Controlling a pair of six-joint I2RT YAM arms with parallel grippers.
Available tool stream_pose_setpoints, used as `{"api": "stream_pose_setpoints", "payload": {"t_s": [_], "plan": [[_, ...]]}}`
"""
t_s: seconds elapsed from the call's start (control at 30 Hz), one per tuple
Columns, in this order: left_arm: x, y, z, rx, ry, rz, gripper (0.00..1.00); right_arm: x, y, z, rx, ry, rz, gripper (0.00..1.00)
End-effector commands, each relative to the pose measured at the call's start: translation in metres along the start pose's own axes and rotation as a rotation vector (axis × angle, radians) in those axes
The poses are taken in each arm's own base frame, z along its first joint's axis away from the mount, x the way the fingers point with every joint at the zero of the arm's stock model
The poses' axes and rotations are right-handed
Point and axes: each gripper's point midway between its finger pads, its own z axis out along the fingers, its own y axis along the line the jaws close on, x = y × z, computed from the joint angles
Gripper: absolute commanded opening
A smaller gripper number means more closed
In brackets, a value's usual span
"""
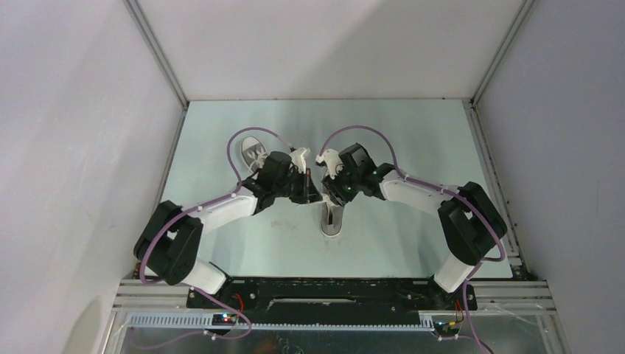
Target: Tie the shoes
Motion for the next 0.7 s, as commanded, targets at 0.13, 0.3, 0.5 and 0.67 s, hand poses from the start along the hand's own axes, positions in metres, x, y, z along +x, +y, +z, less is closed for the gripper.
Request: {"api": "stream_pose_setpoints", "payload": {"t_s": [0.13, 0.3, 0.5, 0.67], "plan": [[-0.016, -0.008, -0.001, 0.037, -0.029, 0.036, 0.00, -0.031, 0.004, -0.006, -0.018, -0.074, -0.054, 0.31], [-0.017, -0.007, -0.002, 0.033, -0.032, 0.038, 0.00, -0.031, 0.006, -0.013, -0.013, -0.070, -0.038, 0.06], [-0.015, -0.004, -0.004, 0.017, -0.033, 0.031, 0.00, -0.029, 0.010, -0.020, -0.013, -0.086, 0.007, 0.00], [-0.012, 0.002, -0.007, -0.011, -0.033, 0.020, 0.00, -0.024, 0.005, -0.028, 0.045, -0.107, 0.093, 0.00]]}}
